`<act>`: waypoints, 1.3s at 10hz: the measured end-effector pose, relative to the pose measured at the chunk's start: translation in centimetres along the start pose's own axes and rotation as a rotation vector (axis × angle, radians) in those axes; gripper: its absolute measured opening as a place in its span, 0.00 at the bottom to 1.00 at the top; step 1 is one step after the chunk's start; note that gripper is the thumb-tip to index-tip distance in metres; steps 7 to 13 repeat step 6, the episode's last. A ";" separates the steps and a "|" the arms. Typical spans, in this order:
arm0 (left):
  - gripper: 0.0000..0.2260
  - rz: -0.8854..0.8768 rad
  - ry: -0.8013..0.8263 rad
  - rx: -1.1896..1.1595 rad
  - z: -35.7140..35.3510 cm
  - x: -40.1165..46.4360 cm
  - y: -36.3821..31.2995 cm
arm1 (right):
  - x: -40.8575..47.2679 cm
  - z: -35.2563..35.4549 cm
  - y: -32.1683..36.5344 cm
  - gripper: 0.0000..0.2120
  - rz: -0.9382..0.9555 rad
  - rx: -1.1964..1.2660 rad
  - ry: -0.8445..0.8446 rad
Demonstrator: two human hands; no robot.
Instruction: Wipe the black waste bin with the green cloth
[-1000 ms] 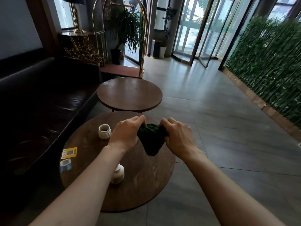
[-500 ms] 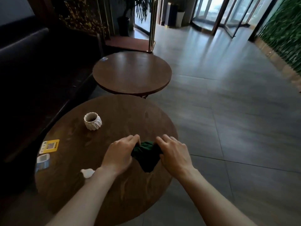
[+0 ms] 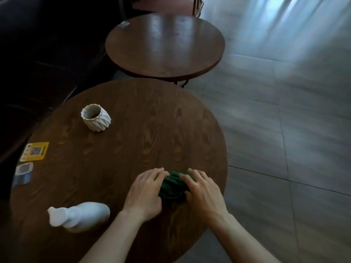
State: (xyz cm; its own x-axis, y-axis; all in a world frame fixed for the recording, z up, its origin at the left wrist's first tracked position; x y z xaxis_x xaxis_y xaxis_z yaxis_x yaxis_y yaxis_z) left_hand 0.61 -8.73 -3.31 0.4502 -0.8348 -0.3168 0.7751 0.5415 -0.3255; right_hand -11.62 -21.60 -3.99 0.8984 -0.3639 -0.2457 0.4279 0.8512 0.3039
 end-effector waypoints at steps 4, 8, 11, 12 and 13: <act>0.36 0.045 0.204 0.041 -6.6 -0.9 1.9 | -1.9 -6.6 -2.3 0.38 -0.002 0.050 0.224; 0.33 0.045 0.154 0.069 -1.4 -2.2 1.5 | -3.4 -2.1 -1.4 0.32 -0.095 0.055 0.232; 0.33 0.045 0.154 0.069 -1.4 -2.2 1.5 | -3.4 -2.1 -1.4 0.32 -0.095 0.055 0.232; 0.33 0.045 0.154 0.069 -1.4 -2.2 1.5 | -3.4 -2.1 -1.4 0.32 -0.095 0.055 0.232; 0.33 0.045 0.154 0.069 -1.4 -2.2 1.5 | -3.4 -2.1 -1.4 0.32 -0.095 0.055 0.232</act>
Point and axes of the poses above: each hand's wrist, its own x-axis towards the middle knuckle, its own z-axis out of the back of the hand, y = z × x, the point moved 4 cm from there along x, towards the middle knuckle, and after that the axes turned 5 degrees about y, right-handed, at the moved point
